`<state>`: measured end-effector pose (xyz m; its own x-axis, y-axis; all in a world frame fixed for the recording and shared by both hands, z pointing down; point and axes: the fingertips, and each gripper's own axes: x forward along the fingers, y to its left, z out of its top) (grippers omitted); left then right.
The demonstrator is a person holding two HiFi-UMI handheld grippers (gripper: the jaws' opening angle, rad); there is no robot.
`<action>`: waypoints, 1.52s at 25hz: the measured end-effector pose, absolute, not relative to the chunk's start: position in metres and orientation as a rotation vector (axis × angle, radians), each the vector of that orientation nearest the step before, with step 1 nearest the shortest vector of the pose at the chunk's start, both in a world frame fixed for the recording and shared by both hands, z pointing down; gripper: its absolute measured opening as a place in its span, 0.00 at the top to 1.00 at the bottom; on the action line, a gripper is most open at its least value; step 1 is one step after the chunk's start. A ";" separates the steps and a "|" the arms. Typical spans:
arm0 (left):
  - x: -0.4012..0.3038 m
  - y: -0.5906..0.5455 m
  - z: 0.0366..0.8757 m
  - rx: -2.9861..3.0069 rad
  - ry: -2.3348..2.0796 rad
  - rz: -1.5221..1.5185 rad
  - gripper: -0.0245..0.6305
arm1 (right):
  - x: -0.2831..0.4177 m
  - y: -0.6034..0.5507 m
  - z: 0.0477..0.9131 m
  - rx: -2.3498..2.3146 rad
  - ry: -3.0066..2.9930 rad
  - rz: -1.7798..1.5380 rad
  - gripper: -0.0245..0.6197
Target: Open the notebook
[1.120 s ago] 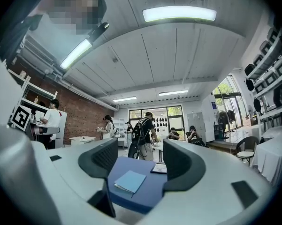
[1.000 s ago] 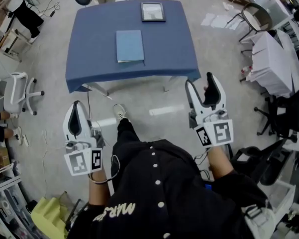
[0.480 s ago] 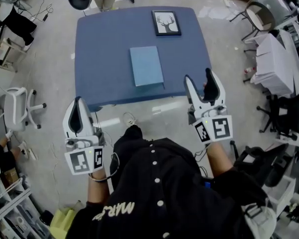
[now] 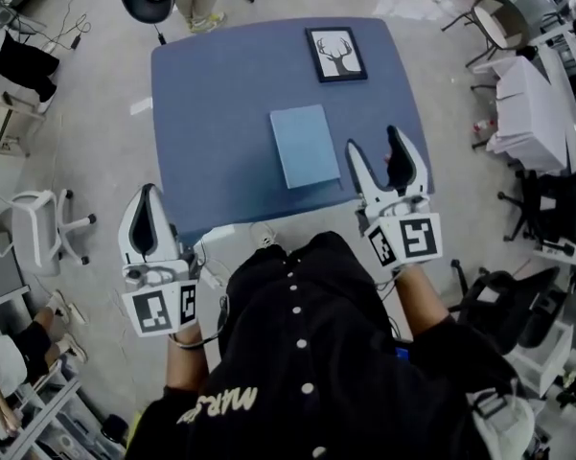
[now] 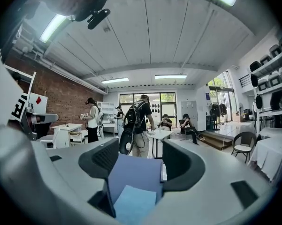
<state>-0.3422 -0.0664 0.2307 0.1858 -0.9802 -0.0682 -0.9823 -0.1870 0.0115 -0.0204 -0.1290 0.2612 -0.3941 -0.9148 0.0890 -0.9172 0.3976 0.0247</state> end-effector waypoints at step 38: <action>-0.336 -0.145 0.420 -2.634 2.155 -0.129 0.96 | -0.113 -0.175 0.647 1.313 -1.843 0.406 0.57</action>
